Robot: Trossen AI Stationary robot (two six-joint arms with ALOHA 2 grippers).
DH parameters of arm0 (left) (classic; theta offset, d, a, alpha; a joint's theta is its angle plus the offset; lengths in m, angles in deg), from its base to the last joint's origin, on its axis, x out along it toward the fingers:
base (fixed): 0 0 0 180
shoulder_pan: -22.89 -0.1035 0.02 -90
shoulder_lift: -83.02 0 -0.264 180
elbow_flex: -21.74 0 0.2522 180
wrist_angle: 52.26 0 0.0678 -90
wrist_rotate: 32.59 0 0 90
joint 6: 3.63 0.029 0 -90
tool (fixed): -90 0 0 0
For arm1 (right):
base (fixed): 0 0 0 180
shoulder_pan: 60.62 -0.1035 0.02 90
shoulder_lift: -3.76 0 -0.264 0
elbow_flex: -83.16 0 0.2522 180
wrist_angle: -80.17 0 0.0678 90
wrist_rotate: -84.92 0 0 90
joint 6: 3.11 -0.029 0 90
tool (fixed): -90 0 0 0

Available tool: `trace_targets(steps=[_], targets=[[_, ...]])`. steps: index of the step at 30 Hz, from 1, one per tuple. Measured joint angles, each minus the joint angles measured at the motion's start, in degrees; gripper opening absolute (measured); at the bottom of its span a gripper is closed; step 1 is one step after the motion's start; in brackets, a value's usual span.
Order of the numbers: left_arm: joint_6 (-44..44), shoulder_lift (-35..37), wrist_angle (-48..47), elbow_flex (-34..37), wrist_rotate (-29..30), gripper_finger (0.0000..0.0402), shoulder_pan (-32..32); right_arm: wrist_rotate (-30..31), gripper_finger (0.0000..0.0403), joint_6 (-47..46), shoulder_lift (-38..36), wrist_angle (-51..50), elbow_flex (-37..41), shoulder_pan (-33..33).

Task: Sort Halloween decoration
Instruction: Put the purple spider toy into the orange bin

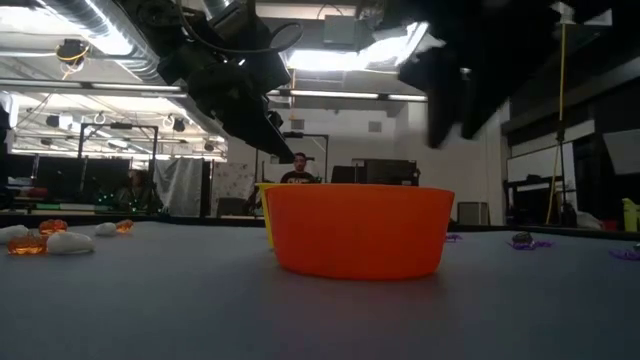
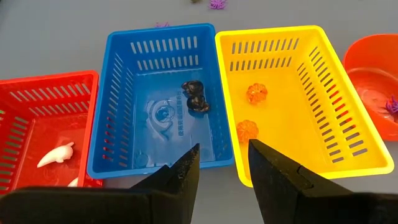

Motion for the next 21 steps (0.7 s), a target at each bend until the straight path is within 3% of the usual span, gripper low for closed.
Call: trace_targets(steps=[5, 12, 21], targets=[[-0.01, 0.00, 0.02, 0.00, 0.02, 0.0121, 0.00, 0.58, 0.0200, -2.79, -1.63, -10.04, 1.28, -0.09], [-0.02, 0.00, 0.02, 0.02, 0.02, 0.0121, -0.02, 0.57, 0.0200, -11.53, -11.36, -8.23, 14.75, -0.13], [-0.09, 0.00, 0.13, 0.00, 0.02, 0.0121, -0.01, 0.18, 0.0200, -40.81, -25.98, -6.58, 29.88, -0.10]])
